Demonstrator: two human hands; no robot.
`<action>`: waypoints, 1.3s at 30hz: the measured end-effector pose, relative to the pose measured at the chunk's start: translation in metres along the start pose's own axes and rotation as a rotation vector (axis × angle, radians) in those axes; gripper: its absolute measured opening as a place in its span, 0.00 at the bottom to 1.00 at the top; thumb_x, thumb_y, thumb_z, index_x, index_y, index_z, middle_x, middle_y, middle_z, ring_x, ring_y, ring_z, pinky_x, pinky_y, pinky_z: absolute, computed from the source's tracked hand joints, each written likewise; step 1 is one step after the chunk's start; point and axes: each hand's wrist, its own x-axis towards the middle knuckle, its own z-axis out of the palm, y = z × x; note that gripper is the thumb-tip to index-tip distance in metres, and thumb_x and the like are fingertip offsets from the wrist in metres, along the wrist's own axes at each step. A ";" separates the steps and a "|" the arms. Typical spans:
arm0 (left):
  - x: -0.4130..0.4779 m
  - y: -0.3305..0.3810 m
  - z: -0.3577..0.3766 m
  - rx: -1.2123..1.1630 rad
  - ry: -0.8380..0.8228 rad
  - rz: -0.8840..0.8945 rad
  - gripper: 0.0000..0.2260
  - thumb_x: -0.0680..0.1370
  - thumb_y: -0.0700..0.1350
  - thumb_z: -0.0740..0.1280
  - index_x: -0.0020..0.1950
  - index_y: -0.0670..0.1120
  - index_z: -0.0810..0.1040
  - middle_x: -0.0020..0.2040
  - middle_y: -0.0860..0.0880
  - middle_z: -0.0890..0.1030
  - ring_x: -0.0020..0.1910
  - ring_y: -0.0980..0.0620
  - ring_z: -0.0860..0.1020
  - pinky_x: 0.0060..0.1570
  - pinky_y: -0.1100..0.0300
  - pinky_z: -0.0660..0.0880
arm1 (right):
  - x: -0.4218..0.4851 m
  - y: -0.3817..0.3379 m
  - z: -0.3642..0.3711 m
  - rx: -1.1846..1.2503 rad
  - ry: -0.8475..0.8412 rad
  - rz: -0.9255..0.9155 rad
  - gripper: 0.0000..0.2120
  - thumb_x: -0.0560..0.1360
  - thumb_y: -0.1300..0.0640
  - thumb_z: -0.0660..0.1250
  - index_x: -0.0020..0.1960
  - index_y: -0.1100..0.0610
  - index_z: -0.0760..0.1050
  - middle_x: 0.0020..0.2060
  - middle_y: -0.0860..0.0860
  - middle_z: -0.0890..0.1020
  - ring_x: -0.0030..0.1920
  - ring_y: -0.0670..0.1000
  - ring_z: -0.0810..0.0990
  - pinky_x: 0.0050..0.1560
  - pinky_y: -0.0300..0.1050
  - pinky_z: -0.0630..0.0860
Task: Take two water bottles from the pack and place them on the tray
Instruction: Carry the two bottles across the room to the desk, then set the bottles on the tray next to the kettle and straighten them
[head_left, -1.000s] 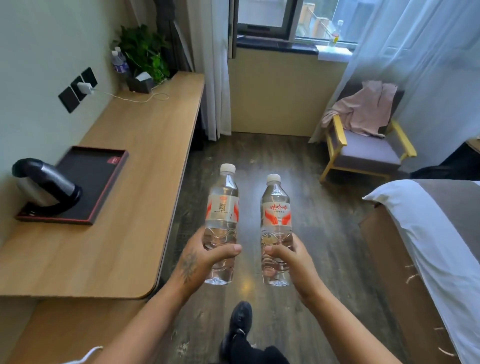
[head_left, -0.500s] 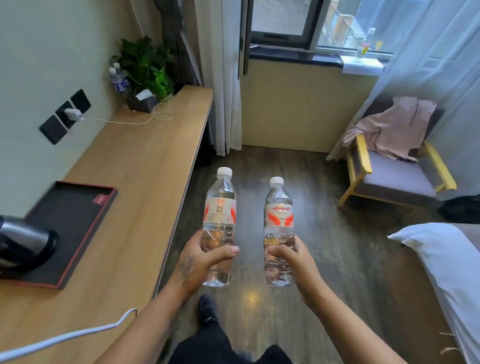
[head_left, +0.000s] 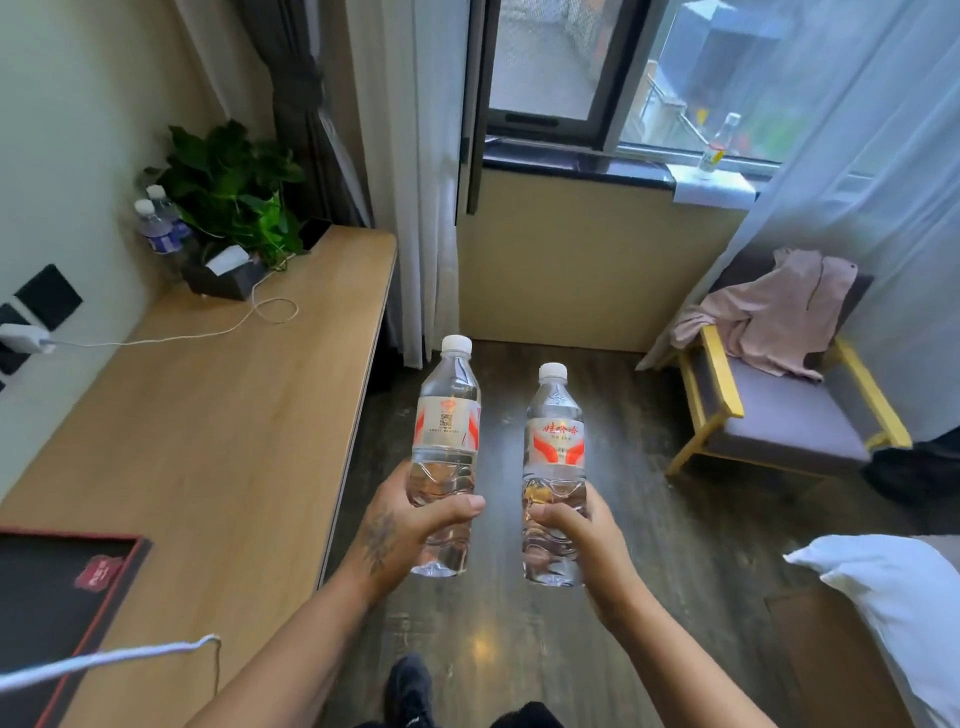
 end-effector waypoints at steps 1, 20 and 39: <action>0.015 0.005 -0.002 0.007 -0.011 0.004 0.34 0.58 0.63 0.78 0.62 0.54 0.82 0.51 0.51 0.90 0.52 0.50 0.89 0.46 0.64 0.82 | 0.013 -0.007 0.003 0.005 0.002 -0.002 0.36 0.56 0.45 0.76 0.62 0.56 0.80 0.57 0.62 0.88 0.58 0.67 0.88 0.64 0.68 0.83; 0.219 0.093 -0.001 -0.102 0.216 0.016 0.37 0.58 0.61 0.79 0.64 0.49 0.82 0.53 0.46 0.88 0.52 0.45 0.87 0.51 0.57 0.84 | 0.249 -0.123 0.005 -0.113 -0.273 -0.056 0.38 0.57 0.38 0.74 0.64 0.52 0.76 0.56 0.54 0.87 0.54 0.52 0.89 0.49 0.41 0.85; 0.071 0.058 -0.064 -0.429 1.125 -0.055 0.32 0.58 0.55 0.84 0.60 0.48 0.83 0.43 0.48 0.90 0.38 0.53 0.90 0.35 0.66 0.82 | 0.250 -0.152 0.196 -0.402 -1.153 -0.078 0.28 0.60 0.47 0.76 0.59 0.52 0.80 0.43 0.51 0.90 0.41 0.49 0.89 0.42 0.45 0.85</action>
